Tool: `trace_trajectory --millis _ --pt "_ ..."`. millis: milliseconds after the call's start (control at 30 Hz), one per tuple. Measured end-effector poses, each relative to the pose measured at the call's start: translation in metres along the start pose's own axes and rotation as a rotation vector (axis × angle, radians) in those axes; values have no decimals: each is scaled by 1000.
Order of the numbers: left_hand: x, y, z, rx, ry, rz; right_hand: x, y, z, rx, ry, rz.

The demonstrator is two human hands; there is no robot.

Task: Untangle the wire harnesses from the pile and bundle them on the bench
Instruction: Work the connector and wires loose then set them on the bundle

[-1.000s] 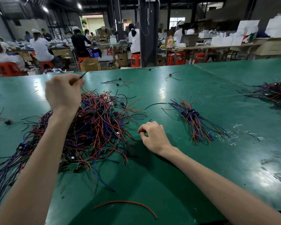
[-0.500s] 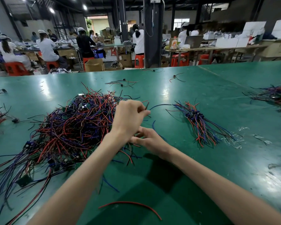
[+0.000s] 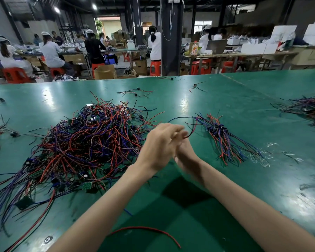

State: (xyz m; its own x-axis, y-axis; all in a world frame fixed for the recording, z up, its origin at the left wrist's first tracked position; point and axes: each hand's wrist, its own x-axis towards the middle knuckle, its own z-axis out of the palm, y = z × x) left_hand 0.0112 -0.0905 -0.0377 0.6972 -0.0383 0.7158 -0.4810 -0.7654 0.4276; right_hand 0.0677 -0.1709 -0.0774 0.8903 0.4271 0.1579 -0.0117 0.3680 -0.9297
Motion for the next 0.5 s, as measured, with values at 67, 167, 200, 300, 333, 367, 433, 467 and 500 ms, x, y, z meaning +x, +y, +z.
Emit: trace_trajectory --millis 67,167,200,300,333,367,433,467,500 --pt "-4 -17 -5 105 31 -57 9 -4 -4 86 10 44" --pt "-12 -45 -15 130 -1 -204 14 -16 -16 171 28 85" --pt "-15 -48 -15 93 -14 -245 15 -17 -19 186 15 89" --pt "-16 -50 -12 -66 -34 -376 15 -18 -23 199 -39 126" --pt "-16 -50 -11 -126 -47 -421 15 -19 -24 204 -42 135" --pt "-15 -49 -10 -188 -65 -463 15 -20 -25 220 -43 133" --pt "-15 -48 -6 -328 -102 -545 14 -22 -25 245 -25 135" --pt "-16 -48 -5 -408 -118 -590 14 -23 -25 266 -4 141" --pt "-16 -46 -4 -488 -140 -642 14 -24 -24 295 24 155"
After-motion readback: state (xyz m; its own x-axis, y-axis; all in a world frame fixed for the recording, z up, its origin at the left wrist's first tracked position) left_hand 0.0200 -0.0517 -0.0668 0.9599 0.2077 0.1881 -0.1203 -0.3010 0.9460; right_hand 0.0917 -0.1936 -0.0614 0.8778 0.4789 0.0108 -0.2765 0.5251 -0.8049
